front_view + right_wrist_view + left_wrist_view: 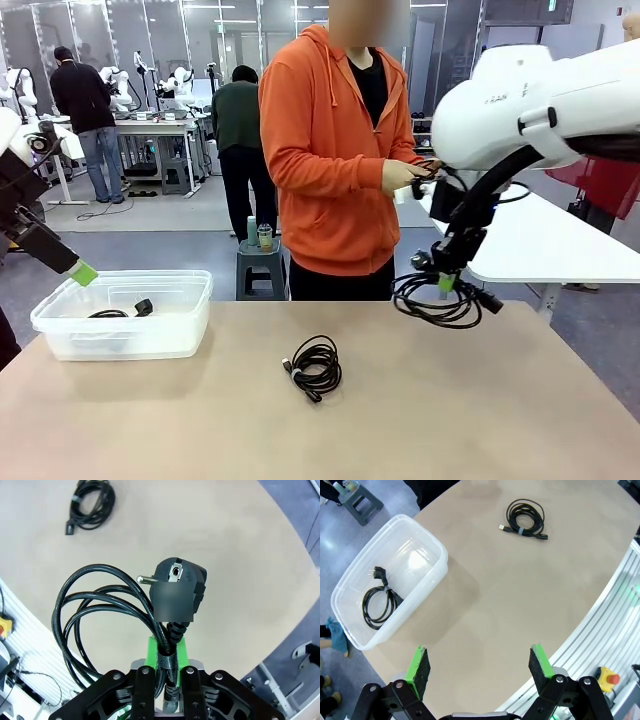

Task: Organize and store the cables.
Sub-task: Place the Power Cable into the Organizing box.

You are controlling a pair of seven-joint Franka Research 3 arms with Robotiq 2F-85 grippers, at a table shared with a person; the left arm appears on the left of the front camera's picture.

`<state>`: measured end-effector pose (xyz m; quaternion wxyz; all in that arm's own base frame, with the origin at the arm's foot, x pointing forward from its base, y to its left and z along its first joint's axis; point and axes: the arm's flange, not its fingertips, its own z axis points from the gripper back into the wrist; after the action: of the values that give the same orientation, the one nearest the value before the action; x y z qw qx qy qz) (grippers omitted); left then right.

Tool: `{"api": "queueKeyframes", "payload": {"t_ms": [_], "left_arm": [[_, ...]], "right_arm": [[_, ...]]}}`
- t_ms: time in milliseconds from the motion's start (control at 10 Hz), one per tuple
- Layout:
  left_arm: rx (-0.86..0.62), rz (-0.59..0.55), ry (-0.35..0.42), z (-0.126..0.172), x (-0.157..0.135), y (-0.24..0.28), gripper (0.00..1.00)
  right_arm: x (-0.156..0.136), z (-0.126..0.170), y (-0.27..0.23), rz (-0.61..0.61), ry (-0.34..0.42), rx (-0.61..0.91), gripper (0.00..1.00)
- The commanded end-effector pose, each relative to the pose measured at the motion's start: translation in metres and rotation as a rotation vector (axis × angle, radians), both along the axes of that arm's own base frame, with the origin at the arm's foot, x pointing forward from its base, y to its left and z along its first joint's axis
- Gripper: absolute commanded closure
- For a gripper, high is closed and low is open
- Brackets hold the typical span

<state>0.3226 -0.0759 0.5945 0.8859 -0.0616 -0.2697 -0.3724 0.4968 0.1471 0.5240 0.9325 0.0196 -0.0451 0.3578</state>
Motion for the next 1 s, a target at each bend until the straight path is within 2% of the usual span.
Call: {"api": "queueKeyframes", "payload": {"t_ms": [0,200,300,500,900], "left_arm": [[0.0,-0.001,0.0,0.0,0.0,0.0,0.0],[0.0,-0.001,0.0,0.0,0.0,0.0,0.0],[0.0,-0.001,0.0,0.0,0.0,0.0,0.0],[0.0,-0.001,0.0,0.0,0.0,0.0,0.0],[0.0,-0.001,0.0,0.0,0.0,0.0,0.0]], "right_arm": [[0.002,-0.008,0.033,0.044,0.019,0.004,0.9],[-0.002,-0.022,0.09,0.026,0.056,0.061,0.9],[-0.002,-0.028,0.107,0.036,0.089,0.096,0.9],[-0.015,-0.043,0.138,0.061,0.106,0.121,0.9],[-0.043,-0.087,0.148,0.106,0.154,0.092,0.9]]}}
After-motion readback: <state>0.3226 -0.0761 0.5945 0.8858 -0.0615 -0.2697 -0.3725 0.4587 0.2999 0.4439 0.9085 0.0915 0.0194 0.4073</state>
